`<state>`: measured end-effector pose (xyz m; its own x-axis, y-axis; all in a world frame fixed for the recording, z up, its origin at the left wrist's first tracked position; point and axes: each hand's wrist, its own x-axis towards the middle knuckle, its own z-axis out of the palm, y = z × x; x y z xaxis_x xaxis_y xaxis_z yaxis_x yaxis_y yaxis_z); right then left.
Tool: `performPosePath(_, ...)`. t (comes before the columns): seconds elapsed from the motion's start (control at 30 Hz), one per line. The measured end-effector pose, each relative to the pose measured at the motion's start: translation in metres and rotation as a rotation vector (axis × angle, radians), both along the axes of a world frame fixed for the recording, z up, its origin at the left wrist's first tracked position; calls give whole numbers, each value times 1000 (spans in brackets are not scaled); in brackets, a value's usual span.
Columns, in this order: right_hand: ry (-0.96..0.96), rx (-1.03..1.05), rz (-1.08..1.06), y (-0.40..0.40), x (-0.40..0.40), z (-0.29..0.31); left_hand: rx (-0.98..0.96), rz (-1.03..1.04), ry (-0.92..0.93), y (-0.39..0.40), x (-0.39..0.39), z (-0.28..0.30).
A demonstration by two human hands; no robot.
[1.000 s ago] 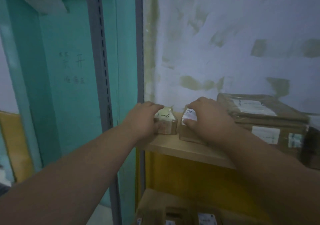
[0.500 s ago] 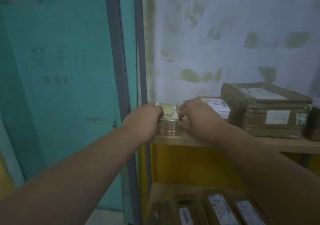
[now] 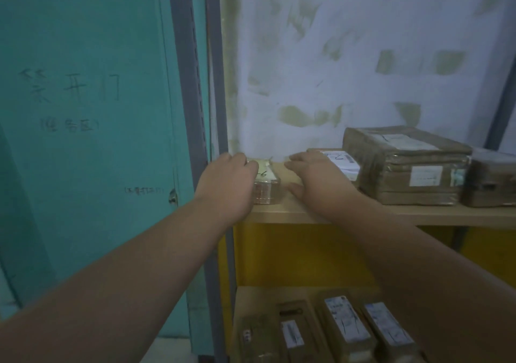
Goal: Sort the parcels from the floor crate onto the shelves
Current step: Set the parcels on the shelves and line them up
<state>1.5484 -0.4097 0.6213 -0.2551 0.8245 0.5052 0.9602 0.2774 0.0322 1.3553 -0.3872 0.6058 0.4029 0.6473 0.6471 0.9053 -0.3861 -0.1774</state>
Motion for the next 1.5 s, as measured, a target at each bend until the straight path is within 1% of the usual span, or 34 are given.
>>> performPosePath(0.07,23,53,-43,-14,18,4,78,-100,-11,-2,6,-5)
performPosePath(0.1,24,63,-69,-22,28,7,80,-152,-34,-4,12,-7)
performPosePath(0.23,-9,13,-204,-34,66,21,-50,-266,-111,-9,52,-2)
performPosePath(0.3,-30,-27,-251,-26,78,25,-71,-260,-149,-7,75,1)
performPosePath(0.4,-60,-98,-276,-13,86,24,-79,-148,-119,5,104,4)
performPosePath(0.47,-55,-125,-263,-5,90,19,-139,-116,-123,12,115,2)
performPosePath(0.53,-11,-100,-226,1,94,15,-136,-112,-178,14,120,1)
performPosePath(0.63,40,-49,-136,8,99,11,-85,-101,-264,14,121,0)
performPosePath(0.7,47,-45,-89,10,96,10,-77,-71,-289,12,115,-1)
performPosePath(0.8,29,-48,-46,11,93,10,-100,-39,-346,11,106,-2)
performPosePath(0.97,40,-31,-24,11,82,10,-130,-3,-366,10,96,-2)
performPosePath(1.13,20,-32,-64,6,75,12,-159,-50,-395,4,91,1)
performPosePath(1.27,30,-34,-104,0,70,11,-189,-143,-383,-2,83,3)
performPosePath(1.37,99,26,-93,-11,64,6,-201,-218,-427,-4,71,0)
performPosePath(1.5,194,130,-133,-35,65,6,-118,-314,-396,-5,72,6)
